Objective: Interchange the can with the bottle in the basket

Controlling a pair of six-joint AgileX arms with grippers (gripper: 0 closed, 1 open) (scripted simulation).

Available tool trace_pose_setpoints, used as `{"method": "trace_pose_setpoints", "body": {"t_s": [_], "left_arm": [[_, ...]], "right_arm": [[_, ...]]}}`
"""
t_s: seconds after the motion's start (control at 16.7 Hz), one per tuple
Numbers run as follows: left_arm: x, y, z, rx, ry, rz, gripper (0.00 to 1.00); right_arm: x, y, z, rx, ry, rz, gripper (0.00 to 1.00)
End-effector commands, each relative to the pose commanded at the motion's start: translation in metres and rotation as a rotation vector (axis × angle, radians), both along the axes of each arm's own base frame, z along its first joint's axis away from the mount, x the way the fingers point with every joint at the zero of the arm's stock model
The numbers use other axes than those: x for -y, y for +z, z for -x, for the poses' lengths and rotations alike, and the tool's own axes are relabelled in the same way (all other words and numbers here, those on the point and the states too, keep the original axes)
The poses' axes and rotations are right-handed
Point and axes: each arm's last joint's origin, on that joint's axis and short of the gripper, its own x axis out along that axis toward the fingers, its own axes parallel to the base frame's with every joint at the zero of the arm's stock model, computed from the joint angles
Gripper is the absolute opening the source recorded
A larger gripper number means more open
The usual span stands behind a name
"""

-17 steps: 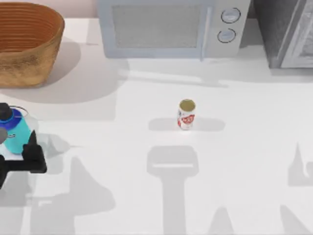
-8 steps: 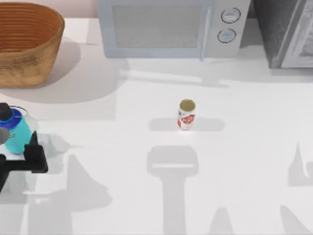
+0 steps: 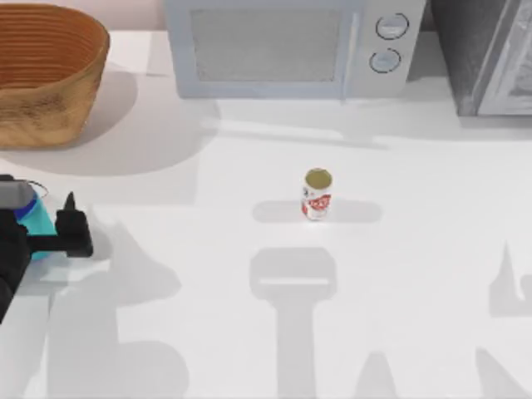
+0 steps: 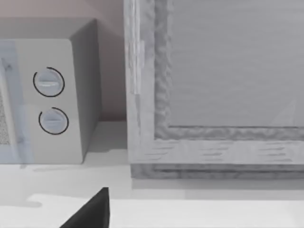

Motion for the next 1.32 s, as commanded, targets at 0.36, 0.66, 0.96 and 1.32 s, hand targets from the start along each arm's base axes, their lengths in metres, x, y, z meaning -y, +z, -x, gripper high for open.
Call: {"method": "trace_pose_setpoints", "body": {"t_s": [0.36,0.66,0.96,1.32], "left_arm": [[0.0000,-0.0001,-0.0003,0.000,0.000,0.000,0.85],[0.0000,-0.0001,-0.0003,0.000,0.000,0.000,0.47],[0.0000,-0.0001,-0.0003,0.000,0.000,0.000,0.10],[0.0000,-0.0001,-0.0003,0.000,0.000,0.000,0.00]], "right_arm": [[0.0000,0.0000,0.0000,0.000,0.000,0.000,1.00],[0.0000,0.0000,0.0000,0.000,0.000,0.000,1.00],[0.0000,0.0000,0.0000,0.000,0.000,0.000,1.00],[0.0000,0.0000,0.0000,0.000,0.000,0.000,1.00]]}}
